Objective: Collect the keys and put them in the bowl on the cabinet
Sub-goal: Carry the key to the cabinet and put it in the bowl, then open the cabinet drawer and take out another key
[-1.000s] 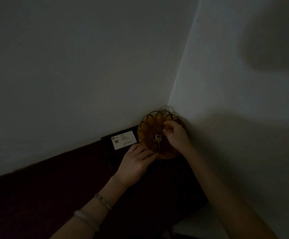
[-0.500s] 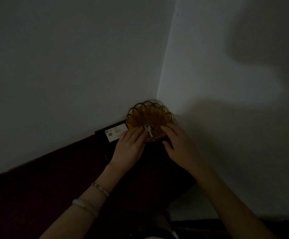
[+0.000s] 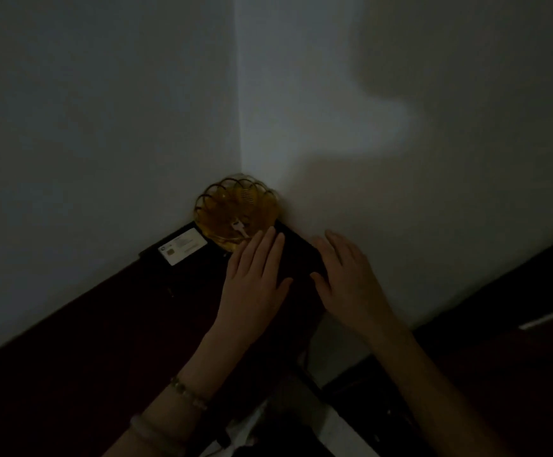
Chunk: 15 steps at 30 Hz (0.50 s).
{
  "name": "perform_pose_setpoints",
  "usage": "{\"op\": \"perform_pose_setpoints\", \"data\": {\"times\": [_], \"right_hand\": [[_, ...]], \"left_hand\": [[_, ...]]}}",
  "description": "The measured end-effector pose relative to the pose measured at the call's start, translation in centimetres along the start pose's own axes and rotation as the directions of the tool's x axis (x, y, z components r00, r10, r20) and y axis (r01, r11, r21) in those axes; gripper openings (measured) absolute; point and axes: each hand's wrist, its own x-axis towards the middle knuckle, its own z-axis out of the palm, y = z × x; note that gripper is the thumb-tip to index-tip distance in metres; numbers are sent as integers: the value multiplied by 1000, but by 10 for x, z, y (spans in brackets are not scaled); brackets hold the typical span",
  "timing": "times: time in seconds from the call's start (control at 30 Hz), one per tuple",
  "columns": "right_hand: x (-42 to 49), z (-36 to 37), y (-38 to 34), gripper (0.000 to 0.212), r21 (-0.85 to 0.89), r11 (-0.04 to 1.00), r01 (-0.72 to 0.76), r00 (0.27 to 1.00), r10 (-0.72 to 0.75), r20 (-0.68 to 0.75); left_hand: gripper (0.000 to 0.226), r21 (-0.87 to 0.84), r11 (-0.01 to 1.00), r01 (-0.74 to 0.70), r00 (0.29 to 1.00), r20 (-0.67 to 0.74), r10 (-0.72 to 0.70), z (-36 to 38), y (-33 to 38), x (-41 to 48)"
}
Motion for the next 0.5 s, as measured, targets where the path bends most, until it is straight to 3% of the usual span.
{"op": "perform_pose_setpoints", "data": {"times": [0.13, 0.27, 0.5], "right_hand": [[-46, -22, 13, 52, 0, 995, -102, 993, 102, -63], [-104, -43, 23, 52, -61, 968, -244, 960, 232, -157], [-236, -88, 37, 57, -124, 800, -587, 790, 532, -306]], "left_hand": [[58, -90, 985, -148, 989, -8, 148, 3, 43, 3], [55, -223, 908, -354, 935, -58, 350, 9, 93, -3], [61, -402, 696, -595, 778, -71, 624, 13, 197, -36]]}}
